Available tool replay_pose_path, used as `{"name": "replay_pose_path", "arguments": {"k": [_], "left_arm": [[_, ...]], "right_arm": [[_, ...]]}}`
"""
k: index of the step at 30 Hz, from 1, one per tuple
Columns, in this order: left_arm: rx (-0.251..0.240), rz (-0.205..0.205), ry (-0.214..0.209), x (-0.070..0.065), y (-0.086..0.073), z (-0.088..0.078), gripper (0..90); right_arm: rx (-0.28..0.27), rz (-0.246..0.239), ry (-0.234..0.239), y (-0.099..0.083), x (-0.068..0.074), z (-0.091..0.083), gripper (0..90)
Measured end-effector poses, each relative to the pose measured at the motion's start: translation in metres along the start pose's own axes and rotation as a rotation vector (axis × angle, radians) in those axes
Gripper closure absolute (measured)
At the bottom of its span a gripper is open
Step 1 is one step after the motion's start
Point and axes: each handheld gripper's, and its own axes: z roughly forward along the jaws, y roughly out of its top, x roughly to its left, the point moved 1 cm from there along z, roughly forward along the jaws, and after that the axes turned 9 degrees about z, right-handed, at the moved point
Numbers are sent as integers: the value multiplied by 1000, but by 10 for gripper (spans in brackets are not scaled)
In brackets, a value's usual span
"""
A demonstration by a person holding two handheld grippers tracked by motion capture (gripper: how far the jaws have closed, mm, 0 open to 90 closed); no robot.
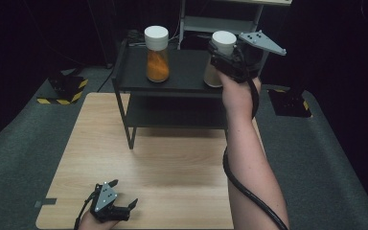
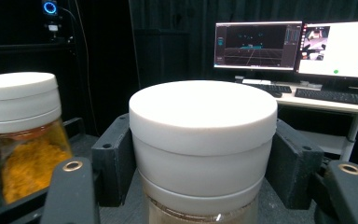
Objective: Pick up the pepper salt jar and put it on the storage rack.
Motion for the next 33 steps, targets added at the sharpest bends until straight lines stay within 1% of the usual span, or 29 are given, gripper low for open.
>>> {"name": "replay_pose_path", "arguments": {"k": [4,8,10,15,20,24,33], "left_arm": [[-1,3,-8,1,0,0,10],[0,1,-7,1,0,0,10],[-1,2,-7,1,0,0,10],[-1,-8,-5,1,-1,-1,10],[4,2,0,-1,0,-1,10],[3,3,0,-1,0,-1,10],[7,0,0,-1,1,-1,9]], "right_arm": [[3,5,-5,-1,-2,8,339],[3,21,3,-3,-5,13,339],[0,20,0,-4,-5,14,340],[-1,17,5,-4,-6,15,339],[1,19,13,-4,-9,15,339],[3,2,15,-4,-7,15,338],[-5,-3,16,-7,-8,15,336]]}}
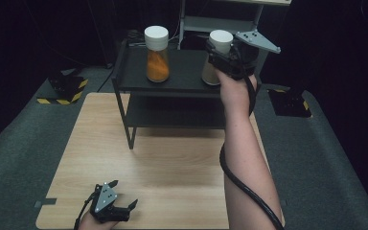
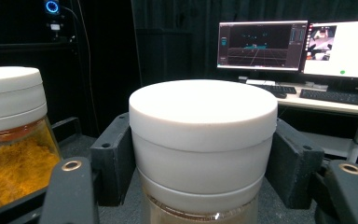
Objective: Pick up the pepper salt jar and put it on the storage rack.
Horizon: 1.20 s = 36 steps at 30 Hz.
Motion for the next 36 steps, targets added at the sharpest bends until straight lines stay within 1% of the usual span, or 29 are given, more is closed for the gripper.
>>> {"name": "replay_pose_path", "arguments": {"k": [2,6,11,14,18,21,23,26,27,29,30,31,32,33,36], "left_arm": [[0,-2,0,0,0,0,10],[4,-18,-3,2,0,0,10],[2,-22,-3,2,0,0,10],[0,-26,-3,2,-1,-1,10],[0,-25,-5,3,-1,-1,9],[-2,-23,-6,3,-1,-1,10],[-4,-24,-7,2,-2,-2,9],[-2,-19,-6,2,-1,-1,10],[-1,-17,-6,2,-1,-1,9],[-5,-15,-4,1,-2,-2,9],[-6,-13,-4,1,-2,-2,9],[-7,-12,-5,1,-2,-2,9],[-7,-12,-5,1,-2,-2,9],[-6,-12,-5,1,-2,-2,9],[-8,-12,-4,1,-3,-3,9]], "right_arm": [[0,0,-2,0,0,0,336],[6,5,-6,2,2,1,335],[12,6,-6,3,2,1,334],[19,15,-6,6,2,2,329],[33,8,-5,8,3,3,299],[39,19,1,9,2,3,259],[48,28,4,10,1,3,209],[48,36,1,10,2,2,143],[50,42,6,11,1,1,117],[41,39,-5,10,4,-1,54],[32,42,-3,10,4,-2,28],[24,56,-1,9,4,-4,0],[21,72,10,9,2,-6,0],[22,77,17,10,1,-7,0],[29,63,19,11,2,-11,0]]}}
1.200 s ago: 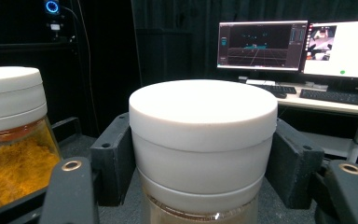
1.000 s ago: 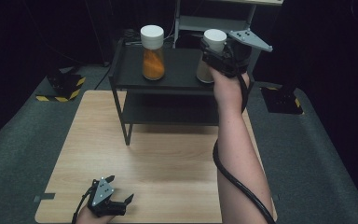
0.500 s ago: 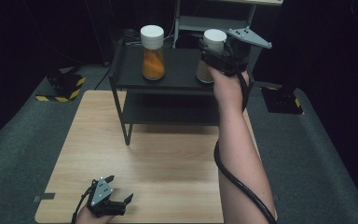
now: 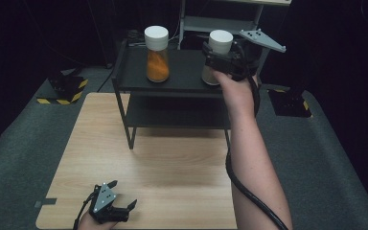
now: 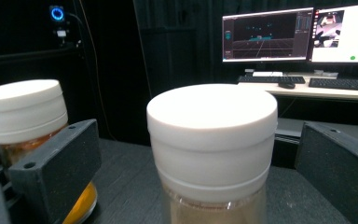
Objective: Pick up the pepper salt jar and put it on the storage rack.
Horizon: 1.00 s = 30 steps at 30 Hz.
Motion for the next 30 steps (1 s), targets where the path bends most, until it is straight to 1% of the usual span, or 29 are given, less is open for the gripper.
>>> {"name": "replay_pose_path", "arguments": {"k": [3,9,20,21,26,30], "left_arm": [[2,3,0,0,0,0,9],[-2,3,4,0,-1,-2,9],[-4,6,5,-1,-2,-2,9],[-4,8,6,-1,-2,-2,9],[-6,8,6,-1,-2,-2,9],[-10,9,4,0,-2,-2,9]], "right_arm": [[14,1,7,1,1,-3,0],[32,-17,19,-3,1,-10,0],[34,-19,52,-18,-1,-23,0],[39,-27,58,-23,-1,-26,0],[40,-39,70,-35,-2,-34,0],[48,-52,85,-51,-6,-42,0]]}}
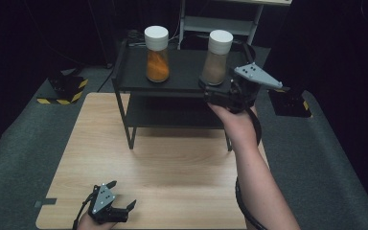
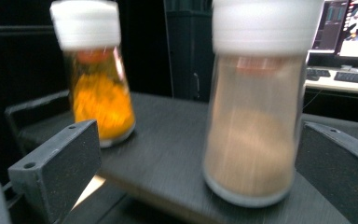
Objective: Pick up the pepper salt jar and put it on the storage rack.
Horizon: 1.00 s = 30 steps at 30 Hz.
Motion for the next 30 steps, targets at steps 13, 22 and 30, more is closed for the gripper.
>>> {"name": "replay_pose_path", "arguments": {"k": [13,22,30], "left_arm": [[-9,5,5,0,-2,-1,9],[-15,3,5,0,-3,-1,9],[-18,1,0,1,-3,-1,9]], "right_arm": [[36,-37,66,-64,-6,-29,0],[59,-26,94,-95,-5,-43,0],[78,-43,93,-117,-3,-51,0]]}}
